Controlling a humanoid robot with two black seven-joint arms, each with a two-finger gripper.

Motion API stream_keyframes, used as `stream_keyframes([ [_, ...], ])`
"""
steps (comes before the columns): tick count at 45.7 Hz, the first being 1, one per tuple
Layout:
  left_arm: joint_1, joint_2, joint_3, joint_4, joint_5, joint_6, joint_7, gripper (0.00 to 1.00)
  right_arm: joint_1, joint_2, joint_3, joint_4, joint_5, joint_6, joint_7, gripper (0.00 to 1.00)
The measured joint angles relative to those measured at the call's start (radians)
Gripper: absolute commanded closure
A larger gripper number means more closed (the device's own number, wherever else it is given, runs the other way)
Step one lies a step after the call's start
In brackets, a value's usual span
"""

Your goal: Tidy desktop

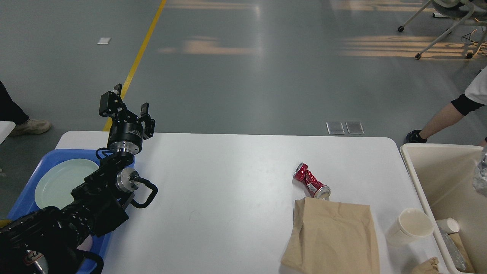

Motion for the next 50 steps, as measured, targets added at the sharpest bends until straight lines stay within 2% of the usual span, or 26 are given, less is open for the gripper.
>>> stream_keyframes([
  [2, 0.000, 0.000, 0.000, 0.000, 0.000, 0.000, 0.000, 0.04, -0.008, 0.004, 0.007, -0.001, 0.000, 0.000, 0.000, 0.48],
  [4, 0.000, 0.000, 0.000, 0.000, 0.000, 0.000, 0.000, 0.04, -0.012, 0.007, 0.010, -0.001, 0.000, 0.000, 0.000, 0.38],
  [10, 0.000, 0.000, 0.000, 0.000, 0.000, 0.000, 0.000, 0.04, -0.016, 0.009, 0.011, -0.001, 0.000, 0.000, 0.000, 0.22],
  [21, 0.000, 0.000, 0.000, 0.000, 0.000, 0.000, 0.000, 0.04, -0.017, 0.011, 0.008, 0.001, -0.002, 0.004, 0.000, 0.20],
  [26, 0.000, 0.000, 0.000, 0.000, 0.000, 0.000, 0.000, 0.04, -0.016, 0.012, 0.008, 0.001, -0.002, 0.004, 0.000, 0.14],
  [31, 0.000, 0.000, 0.000, 0.000, 0.000, 0.000, 0.000, 0.04, -0.013, 0.016, 0.008, 0.002, -0.002, 0.004, 0.000, 0.00],
  [41, 0.000, 0.000, 0.000, 0.000, 0.000, 0.000, 0.000, 0.04, 0.044, 0.015, -0.001, 0.020, -0.008, 0.018, 0.004, 0.00],
  [50, 0.000, 0.000, 0.000, 0.000, 0.000, 0.000, 0.000, 0.04, 0.200, -0.033, -0.079, 0.080, -0.036, 0.075, 0.005, 0.00],
])
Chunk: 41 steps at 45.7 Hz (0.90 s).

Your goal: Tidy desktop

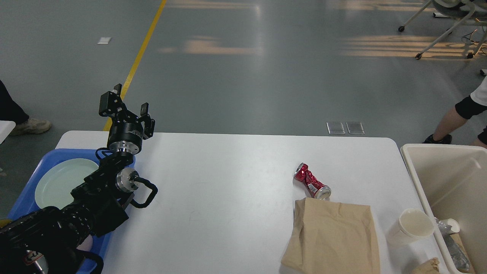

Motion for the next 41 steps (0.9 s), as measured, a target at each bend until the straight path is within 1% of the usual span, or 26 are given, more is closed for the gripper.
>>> stream_keyframes([
  [5, 0.000, 0.000, 0.000, 0.000, 0.000, 0.000, 0.000, 0.04, 0.133, -0.035, -0.084, 0.044, -0.015, 0.077, 0.000, 0.00],
  [9, 0.000, 0.000, 0.000, 0.000, 0.000, 0.000, 0.000, 0.04, 0.244, -0.053, -0.156, 0.066, -0.018, 0.161, 0.000, 0.00],
  [18, 0.000, 0.000, 0.000, 0.000, 0.000, 0.000, 0.000, 0.04, 0.478, -0.057, -0.314, 0.073, -0.023, 0.355, -0.004, 0.00],
  [23, 0.000, 0.000, 0.000, 0.000, 0.000, 0.000, 0.000, 0.04, 0.598, -0.044, -0.378, 0.073, -0.056, 0.431, -0.005, 0.00],
  [33, 0.000, 0.000, 0.000, 0.000, 0.000, 0.000, 0.000, 0.04, 0.786, 0.044, -0.407, 0.073, -0.173, 0.518, -0.005, 0.00],
  [41, 0.000, 0.000, 0.000, 0.000, 0.000, 0.000, 0.000, 0.04, 0.880, 0.181, -0.408, 0.072, -0.193, 0.546, -0.006, 0.00],
])
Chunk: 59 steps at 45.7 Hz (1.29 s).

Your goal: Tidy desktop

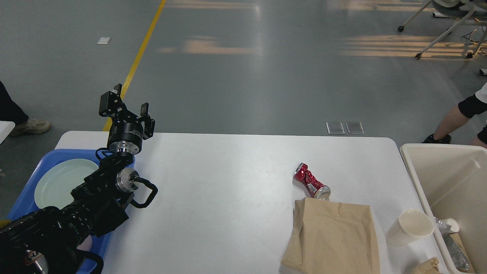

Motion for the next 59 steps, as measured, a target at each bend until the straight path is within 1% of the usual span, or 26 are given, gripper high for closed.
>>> stream_keyframes([
  [7, 0.000, 0.000, 0.000, 0.000, 0.000, 0.000, 0.000, 0.04, 0.071, 0.147, 0.001, 0.018, -0.006, 0.052, 0.000, 0.00],
  [8, 0.000, 0.000, 0.000, 0.000, 0.000, 0.000, 0.000, 0.04, 0.098, 0.192, 0.001, 0.038, -0.006, 0.073, 0.000, 0.00],
  [11, 0.000, 0.000, 0.000, 0.000, 0.000, 0.000, 0.000, 0.04, 0.138, 0.254, 0.002, 0.076, -0.007, 0.097, 0.000, 0.00],
  [18, 0.000, 0.000, 0.000, 0.000, 0.000, 0.000, 0.000, 0.04, 0.210, 0.409, 0.008, 0.152, -0.008, 0.118, 0.000, 0.00],
  [26, 0.000, 0.000, 0.000, 0.000, 0.000, 0.000, 0.000, 0.04, 0.210, 0.574, 0.020, 0.181, -0.008, 0.122, 0.000, 0.00],
  [31, 0.000, 0.000, 0.000, 0.000, 0.000, 0.000, 0.000, 0.04, 0.147, 0.652, 0.027, 0.198, -0.007, 0.119, 0.000, 0.00],
  [47, 0.000, 0.000, 0.000, 0.000, 0.000, 0.000, 0.000, 0.04, -0.102, 0.731, 0.020, 0.194, -0.007, 0.102, 0.000, 0.00],
  [55, 0.000, 0.000, 0.000, 0.000, 0.000, 0.000, 0.000, 0.04, -0.156, 0.741, 0.019, 0.190, -0.010, 0.097, 0.001, 0.00],
  [59, 0.000, 0.000, 0.000, 0.000, 0.000, 0.000, 0.000, 0.04, -0.180, 0.754, 0.015, 0.190, -0.061, 0.090, 0.001, 0.00],
])
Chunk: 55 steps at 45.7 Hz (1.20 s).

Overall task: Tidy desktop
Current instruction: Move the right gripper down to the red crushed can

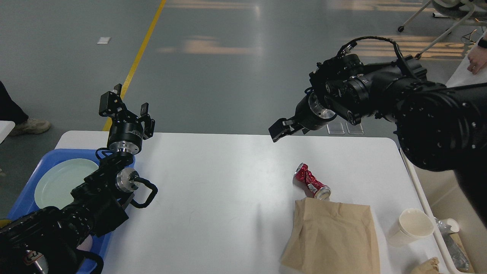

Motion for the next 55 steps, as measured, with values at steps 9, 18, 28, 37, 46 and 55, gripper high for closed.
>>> stream_keyframes([
  [9, 0.000, 0.000, 0.000, 0.000, 0.000, 0.000, 0.000, 0.04, -0.047, 0.027, 0.005, 0.001, -0.245, -0.099, 0.000, 0.00],
  [18, 0.000, 0.000, 0.000, 0.000, 0.000, 0.000, 0.000, 0.04, -0.063, 0.044, 0.009, 0.001, -0.306, -0.131, 0.000, 0.00],
  [28, 0.000, 0.000, 0.000, 0.000, 0.000, 0.000, 0.000, 0.04, -0.131, 0.067, 0.008, -0.001, -0.487, -0.166, -0.001, 0.00],
  [37, 0.000, 0.000, 0.000, 0.000, 0.000, 0.000, 0.000, 0.04, -0.189, 0.070, 0.005, -0.040, -0.548, -0.212, -0.001, 0.00],
  [46, 0.000, 0.000, 0.000, 0.000, 0.000, 0.000, 0.000, 0.04, -0.261, 0.064, -0.034, -0.131, -0.547, -0.225, -0.002, 0.00],
  [55, 0.000, 0.000, 0.000, 0.000, 0.000, 0.000, 0.000, 0.04, -0.337, 0.053, -0.079, -0.171, -0.538, -0.262, -0.002, 0.00],
])
